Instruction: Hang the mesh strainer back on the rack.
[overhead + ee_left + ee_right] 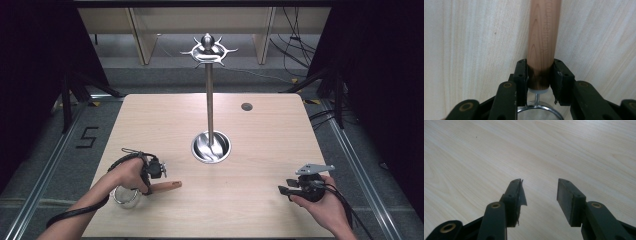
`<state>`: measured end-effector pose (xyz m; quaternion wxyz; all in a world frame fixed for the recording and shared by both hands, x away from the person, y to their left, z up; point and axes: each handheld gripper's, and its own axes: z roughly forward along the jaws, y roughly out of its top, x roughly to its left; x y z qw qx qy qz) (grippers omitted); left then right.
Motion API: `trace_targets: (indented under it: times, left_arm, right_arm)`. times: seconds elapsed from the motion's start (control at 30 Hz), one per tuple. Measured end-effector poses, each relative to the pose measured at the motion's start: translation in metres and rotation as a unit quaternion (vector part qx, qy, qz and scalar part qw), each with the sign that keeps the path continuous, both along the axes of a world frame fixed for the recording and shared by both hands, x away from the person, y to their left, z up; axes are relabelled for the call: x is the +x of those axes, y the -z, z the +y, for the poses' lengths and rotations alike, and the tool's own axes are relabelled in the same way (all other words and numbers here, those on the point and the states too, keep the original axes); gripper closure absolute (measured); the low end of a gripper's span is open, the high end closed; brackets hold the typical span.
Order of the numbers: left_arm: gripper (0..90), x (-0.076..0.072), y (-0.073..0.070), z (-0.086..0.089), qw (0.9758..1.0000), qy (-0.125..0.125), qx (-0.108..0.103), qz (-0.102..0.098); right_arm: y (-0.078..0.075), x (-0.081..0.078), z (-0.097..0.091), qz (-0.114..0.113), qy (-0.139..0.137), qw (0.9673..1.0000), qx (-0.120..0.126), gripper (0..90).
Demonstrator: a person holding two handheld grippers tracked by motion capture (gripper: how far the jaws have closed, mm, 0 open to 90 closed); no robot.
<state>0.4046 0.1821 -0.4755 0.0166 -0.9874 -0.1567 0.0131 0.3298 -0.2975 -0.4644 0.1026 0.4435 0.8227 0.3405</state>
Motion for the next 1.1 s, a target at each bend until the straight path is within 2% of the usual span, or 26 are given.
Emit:
trace_targets:
  times: [0.13, 0.33, 0.47, 0.53, 0.63, 0.73, 0.8, 0.93, 0.97, 1.0, 1.03, 1.07, 1.1]
  left_arm:
    - [67.8, -0.001, -0.001, 0.001, 0.9999, -0.007, -0.009, -0.003]
    - [68.1, -0.005, -0.006, 0.004, 0.9992, -0.025, -0.029, -0.008]
    - [68.2, -0.007, -0.013, 0.008, 0.9978, -0.037, -0.052, -0.018]
    - [68.2, -0.008, -0.017, 0.009, 0.9964, -0.043, -0.068, -0.026]
    - [68.3, -0.011, -0.025, 0.010, 0.9926, -0.051, -0.107, -0.028]
    - [68.3, -0.013, -0.032, 0.011, 0.9892, -0.058, -0.126, -0.046]
    - [68.3, -0.015, -0.036, 0.011, 0.9853, -0.065, -0.147, -0.059]
    - [68.3, -0.019, -0.045, 0.014, 0.9737, -0.080, -0.199, -0.076]
    - [68.3, -0.020, -0.046, 0.014, 0.9702, -0.074, -0.219, -0.073]
    - [68.3, -0.021, -0.049, 0.015, 0.9673, -0.085, -0.223, -0.086]
    - [68.3, -0.024, -0.050, 0.016, 0.9622, -0.097, -0.238, -0.091]
    - [68.3, -0.026, -0.051, 0.016, 0.9549, -0.112, -0.259, -0.093]
    - [68.3, -0.026, -0.053, 0.017, 0.9521, -0.111, -0.268, -0.096]
  right_arm:
    - [0.000, 0.000, 0.000, 0.001, 0.001, 1.0000, 0.001, 55.5]
    - [-0.002, -0.002, 0.001, 0.020, 0.012, 0.9997, 0.005, 55.5]
    - [-0.001, -0.002, 0.001, 0.010, 0.009, 0.9999, 0.002, 55.4]
    - [-0.001, -0.002, 0.001, 0.011, 0.009, 0.9999, 0.001, 55.4]
    - [-0.001, -0.002, 0.002, 0.014, 0.011, 0.9998, 0.002, 55.4]
    - [-0.003, -0.003, 0.002, 0.022, 0.014, 0.9997, 0.005, 55.4]
    - [-0.003, -0.003, 0.002, 0.021, 0.014, 0.9997, 0.005, 55.4]
    - [-0.002, -0.002, 0.002, 0.010, 0.012, 0.9999, 0.004, 55.4]
    - [-0.003, -0.003, 0.003, 0.024, 0.020, 0.9995, 0.008, 55.4]
    - [-0.003, -0.004, 0.003, 0.027, 0.022, 0.9994, 0.009, 55.4]
    - [-0.002, -0.003, 0.002, 0.013, 0.017, 0.9998, 0.003, 55.4]
    - [-0.001, -0.001, 0.000, 0.001, 0.006, 1.0000, 0.000, 55.4]
    - [-0.001, 0.000, 0.000, -0.007, 0.003, 1.0000, -0.001, 55.4]
